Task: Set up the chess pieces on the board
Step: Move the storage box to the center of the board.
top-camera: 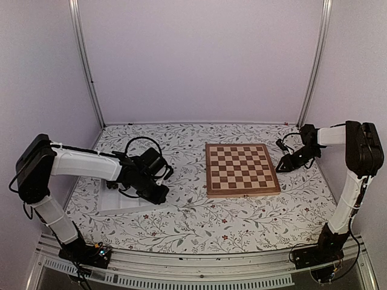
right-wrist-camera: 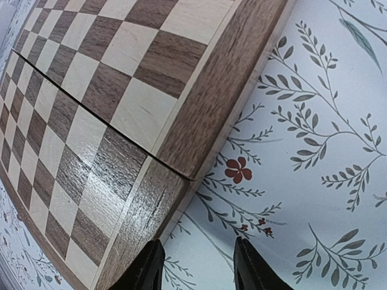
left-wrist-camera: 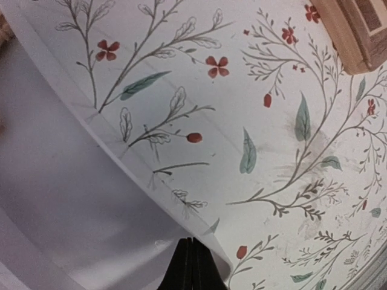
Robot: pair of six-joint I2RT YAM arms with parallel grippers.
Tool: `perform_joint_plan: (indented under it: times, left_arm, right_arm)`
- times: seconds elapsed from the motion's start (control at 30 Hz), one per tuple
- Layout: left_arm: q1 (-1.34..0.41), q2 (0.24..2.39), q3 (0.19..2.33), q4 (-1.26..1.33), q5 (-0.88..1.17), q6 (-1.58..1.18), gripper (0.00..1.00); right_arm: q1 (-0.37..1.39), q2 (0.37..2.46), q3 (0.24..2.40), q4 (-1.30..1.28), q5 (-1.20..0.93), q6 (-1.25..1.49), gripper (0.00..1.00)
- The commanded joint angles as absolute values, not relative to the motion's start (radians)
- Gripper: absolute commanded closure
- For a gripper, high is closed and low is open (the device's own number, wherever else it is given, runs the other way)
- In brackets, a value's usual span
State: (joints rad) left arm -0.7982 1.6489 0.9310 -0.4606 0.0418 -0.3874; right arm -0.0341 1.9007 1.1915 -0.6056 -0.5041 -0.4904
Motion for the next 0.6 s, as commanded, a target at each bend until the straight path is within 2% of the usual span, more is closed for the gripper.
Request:
perform_joint_plan:
  times: [0.0,0.4,0.57]
  left_arm:
    - [-0.868,1.695,0.959,-0.435,0.113,-0.351,1.0]
    - [-1.087,1.755,1.059,-0.429,0.208,-0.334,1.0]
    - [-1.1,1.732,1.176,-0.576,0.121,-0.269,0.96]
  right_arm:
    - [-0.037,1.872,1.183,-0.608,-0.51,-0.492,0.57]
    - [-0.037,1.881,1.183,-0.608,-0.501,-0.498,0.57]
    - [-0.038,1.875,1.184,-0.612,-0.512,-0.498,0.57]
